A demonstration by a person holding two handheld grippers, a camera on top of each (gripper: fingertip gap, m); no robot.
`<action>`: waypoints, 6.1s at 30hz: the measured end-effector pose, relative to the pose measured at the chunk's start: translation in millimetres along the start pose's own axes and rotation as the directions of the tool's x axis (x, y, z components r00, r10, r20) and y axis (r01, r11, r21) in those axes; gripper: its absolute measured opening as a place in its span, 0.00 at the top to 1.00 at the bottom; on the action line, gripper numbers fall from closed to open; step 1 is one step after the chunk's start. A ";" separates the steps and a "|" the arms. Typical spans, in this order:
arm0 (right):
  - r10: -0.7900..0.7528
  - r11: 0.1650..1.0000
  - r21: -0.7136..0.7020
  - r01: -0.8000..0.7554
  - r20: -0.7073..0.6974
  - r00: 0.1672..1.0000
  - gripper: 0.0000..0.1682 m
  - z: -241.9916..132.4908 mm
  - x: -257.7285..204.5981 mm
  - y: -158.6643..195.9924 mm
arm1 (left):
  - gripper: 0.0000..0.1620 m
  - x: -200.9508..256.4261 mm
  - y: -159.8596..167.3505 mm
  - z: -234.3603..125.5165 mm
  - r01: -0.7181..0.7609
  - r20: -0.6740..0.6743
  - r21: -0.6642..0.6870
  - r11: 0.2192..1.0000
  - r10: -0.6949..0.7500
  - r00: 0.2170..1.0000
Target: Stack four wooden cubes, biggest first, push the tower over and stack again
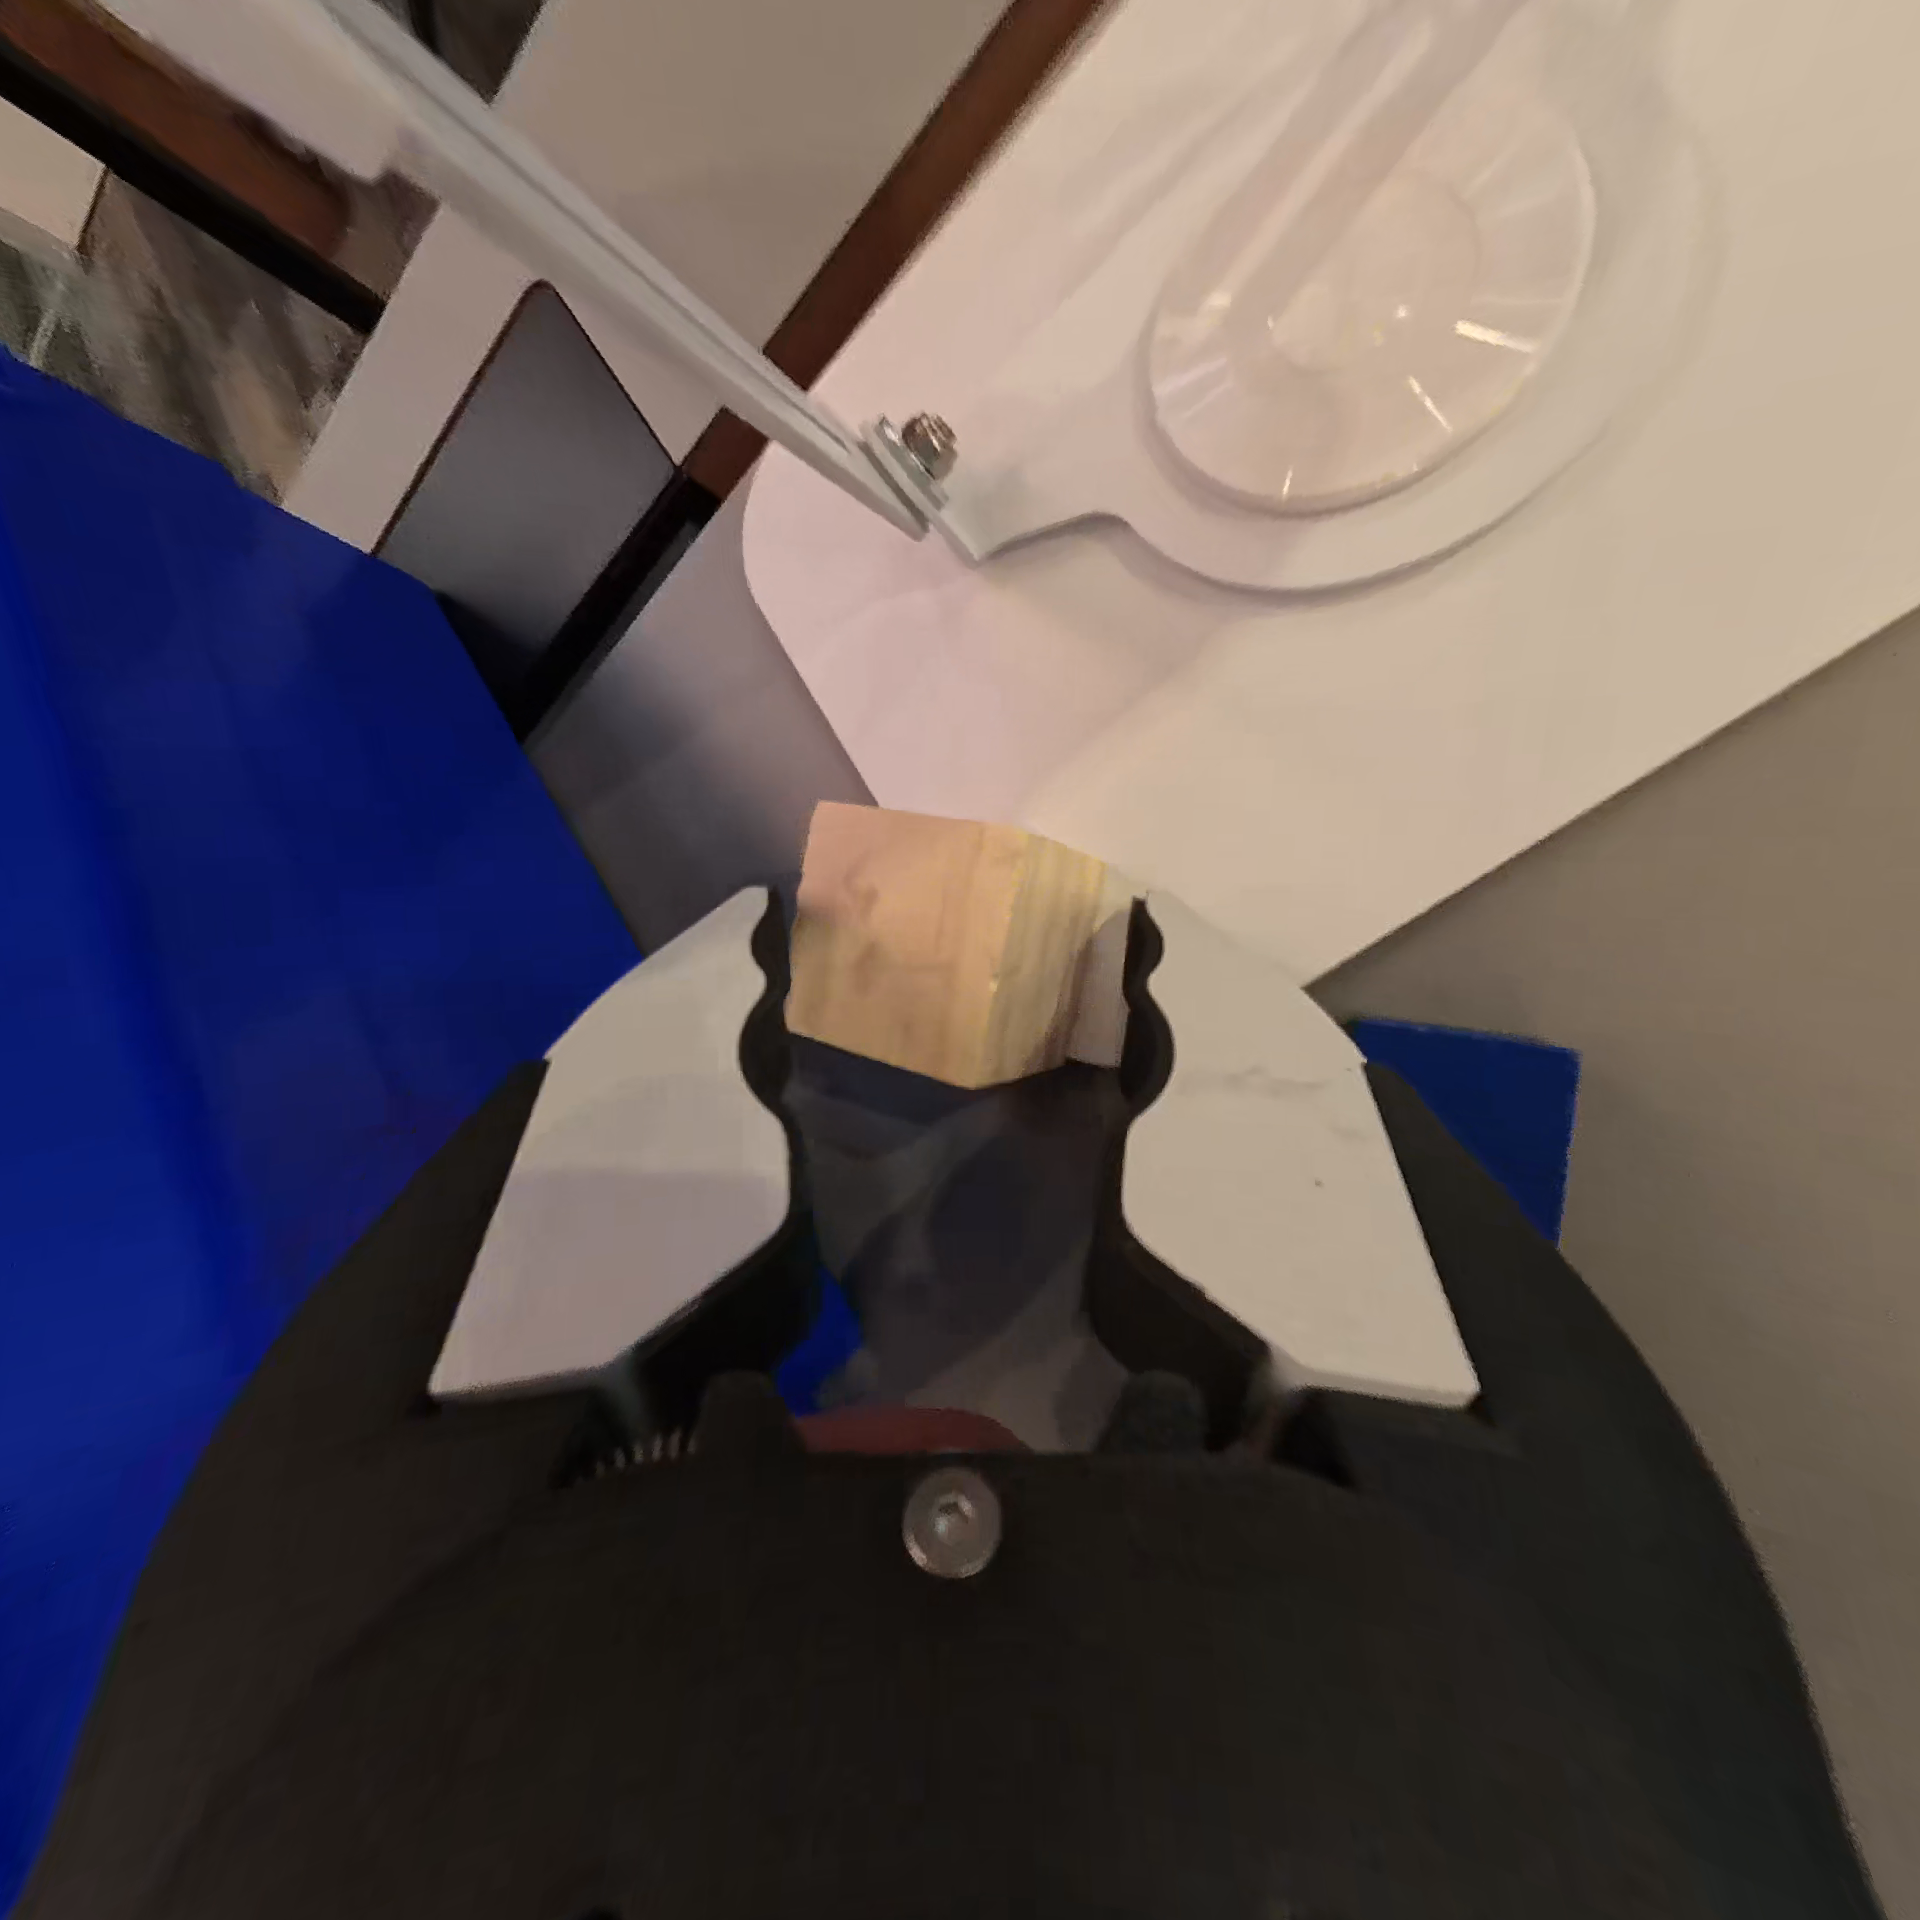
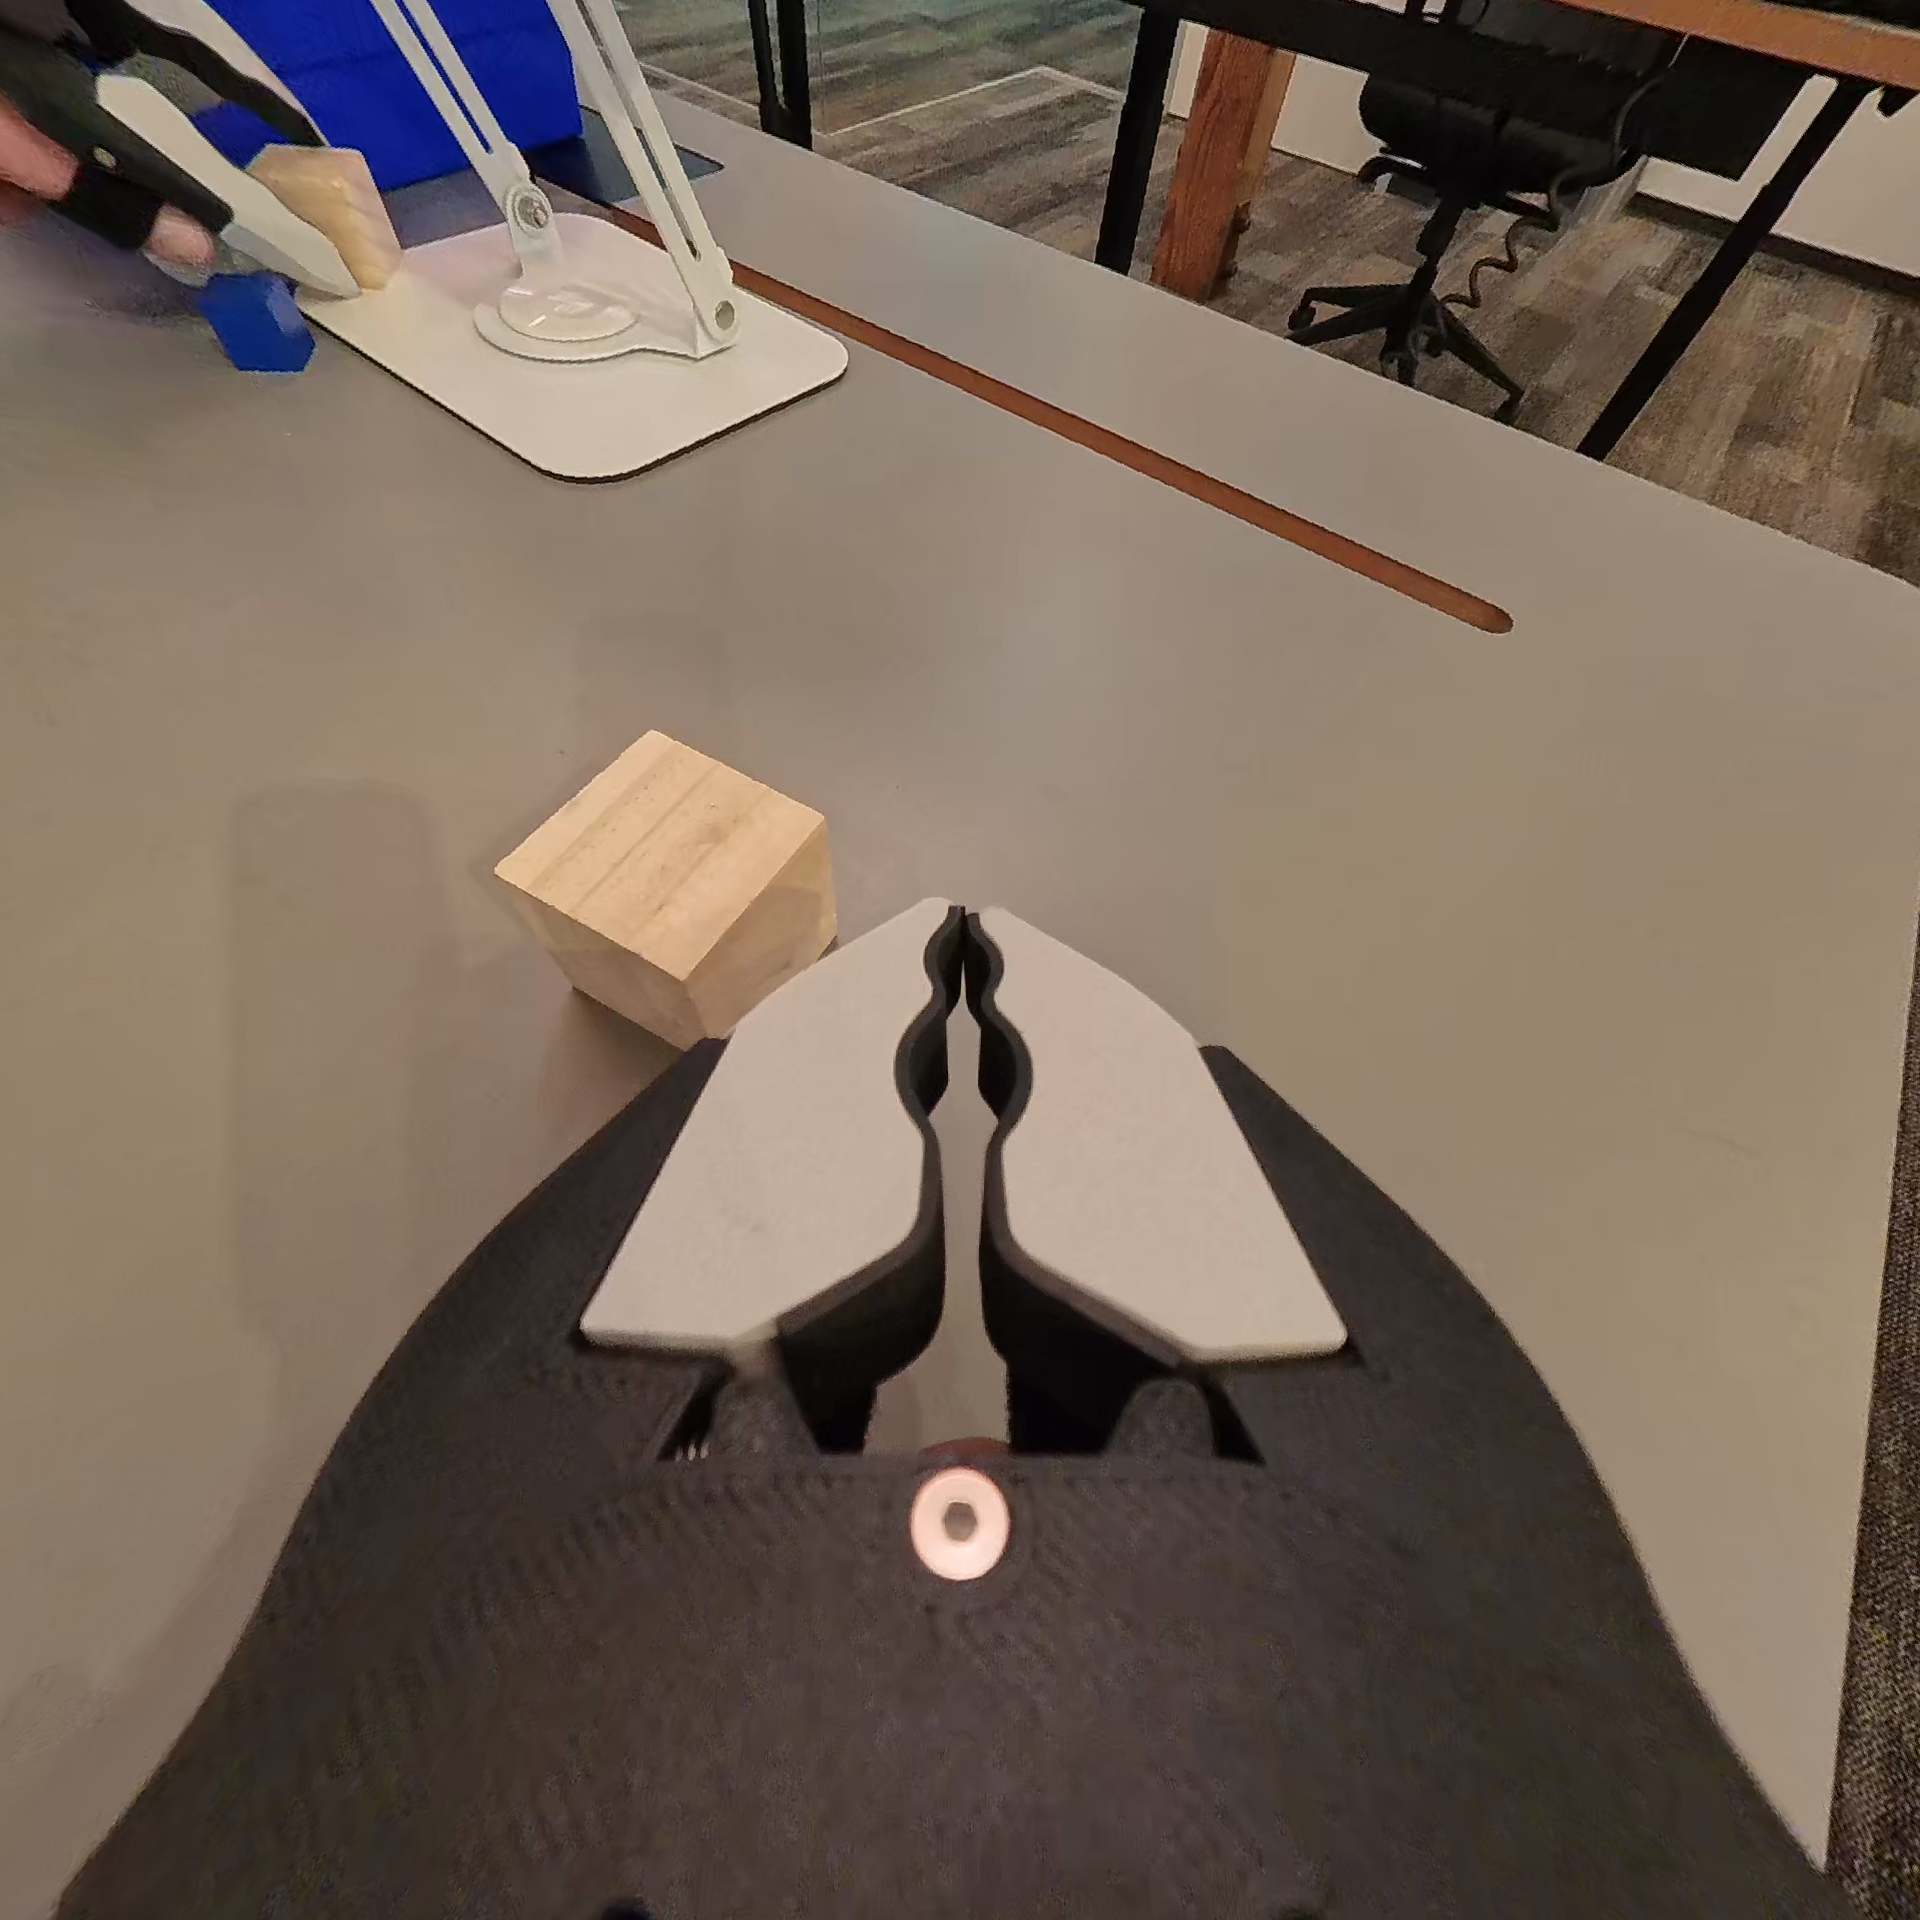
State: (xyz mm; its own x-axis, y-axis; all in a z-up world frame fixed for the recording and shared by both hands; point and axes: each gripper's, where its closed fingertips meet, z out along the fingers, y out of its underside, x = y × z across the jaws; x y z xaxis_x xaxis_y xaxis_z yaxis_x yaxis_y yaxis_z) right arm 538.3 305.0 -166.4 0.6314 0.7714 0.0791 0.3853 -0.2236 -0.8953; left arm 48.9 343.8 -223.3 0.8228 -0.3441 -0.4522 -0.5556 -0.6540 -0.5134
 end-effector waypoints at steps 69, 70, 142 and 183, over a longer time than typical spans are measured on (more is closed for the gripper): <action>0.039 0.999 -0.017 -0.039 0.011 0.999 1.00 -9.7 12.1 9.2 | 0.83 176.4 -104.4 -123.2 0.115 -0.468 0.457 0.882 0.129 0.874; 0.042 0.999 -0.024 -0.041 0.015 0.999 1.00 -9.5 12.5 11.2 | 0.83 198.2 -127.1 -136.4 0.097 -0.484 0.492 0.865 0.179 0.856; -0.003 0.986 -0.167 -0.013 -0.093 0.996 1.00 -17.7 39.1 36.5 | 1.00 236.2 -66.2 -95.6 -0.078 -0.422 0.415 0.906 0.268 0.866; -0.229 0.950 -0.222 0.220 -0.012 0.973 1.00 99.0 -130.6 -12.4 | 1.00 41.8 101.1 -115.2 0.152 -0.081 0.311 0.938 -0.134 0.988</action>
State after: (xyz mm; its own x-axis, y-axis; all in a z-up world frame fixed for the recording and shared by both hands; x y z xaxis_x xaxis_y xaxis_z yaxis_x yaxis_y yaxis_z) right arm 384.5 265.9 -209.0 0.5347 0.7948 0.2870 0.6547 -0.1749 -0.7354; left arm 40.8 185.7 -210.1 0.8966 -0.3070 -0.3190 -0.4329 -0.4562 -0.7775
